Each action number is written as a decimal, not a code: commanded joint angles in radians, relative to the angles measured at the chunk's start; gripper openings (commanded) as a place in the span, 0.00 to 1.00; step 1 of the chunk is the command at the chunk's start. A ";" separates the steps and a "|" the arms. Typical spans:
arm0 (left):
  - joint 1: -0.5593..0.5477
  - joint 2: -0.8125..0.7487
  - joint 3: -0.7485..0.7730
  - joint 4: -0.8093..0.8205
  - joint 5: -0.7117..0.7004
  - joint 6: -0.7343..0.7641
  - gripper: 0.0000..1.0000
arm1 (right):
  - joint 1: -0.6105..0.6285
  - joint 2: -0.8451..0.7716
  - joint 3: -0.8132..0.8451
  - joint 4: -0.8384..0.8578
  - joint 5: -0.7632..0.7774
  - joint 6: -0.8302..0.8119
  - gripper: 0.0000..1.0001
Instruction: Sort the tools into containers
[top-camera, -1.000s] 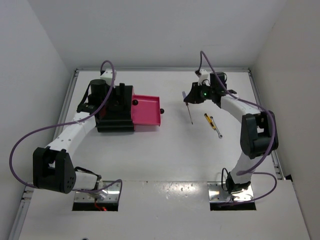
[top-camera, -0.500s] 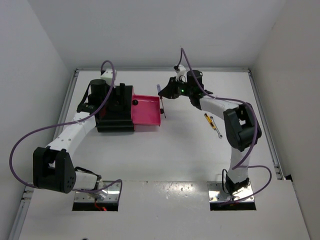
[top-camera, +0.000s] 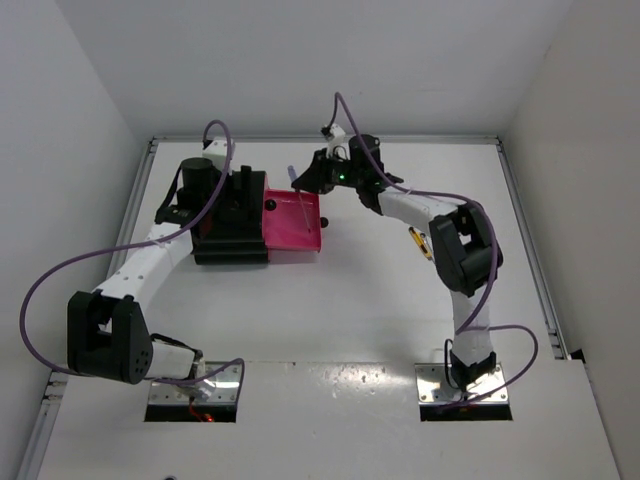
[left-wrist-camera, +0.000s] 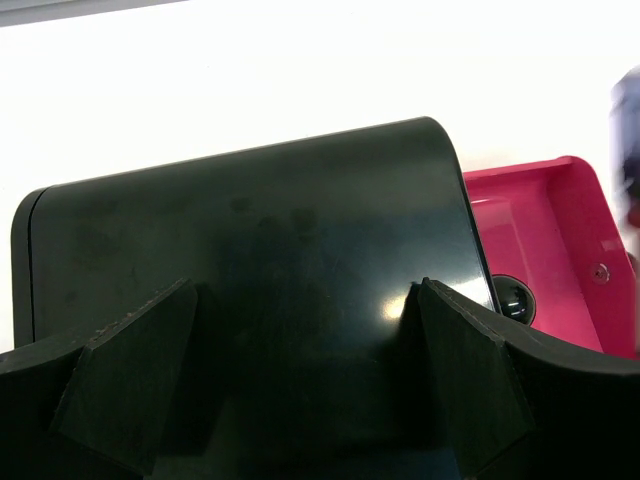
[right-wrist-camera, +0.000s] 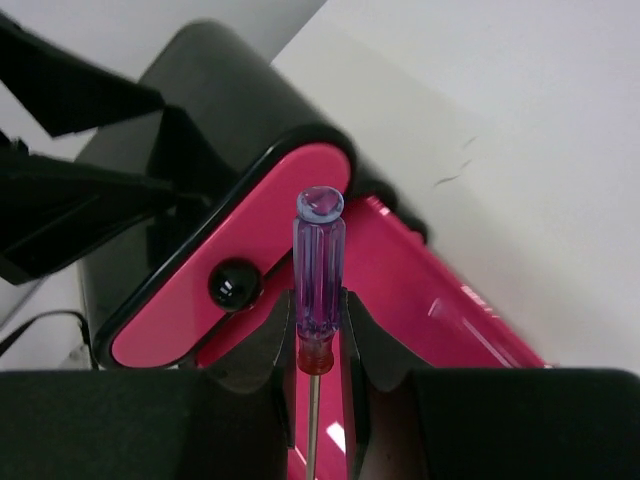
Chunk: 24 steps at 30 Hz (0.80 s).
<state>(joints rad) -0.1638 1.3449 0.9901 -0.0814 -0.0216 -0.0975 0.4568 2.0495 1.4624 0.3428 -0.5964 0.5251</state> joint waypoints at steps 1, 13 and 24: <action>-0.003 0.043 -0.050 -0.143 0.017 -0.004 1.00 | 0.051 0.038 0.047 0.029 -0.040 -0.051 0.00; -0.003 0.034 -0.059 -0.143 0.017 -0.004 1.00 | 0.088 0.089 0.081 -0.030 -0.040 -0.183 0.00; -0.003 0.034 -0.059 -0.143 0.017 -0.004 1.00 | 0.097 0.118 0.091 -0.071 -0.051 -0.235 0.03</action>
<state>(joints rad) -0.1638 1.3445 0.9833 -0.0689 -0.0216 -0.0975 0.5465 2.1616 1.4994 0.2493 -0.6220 0.3313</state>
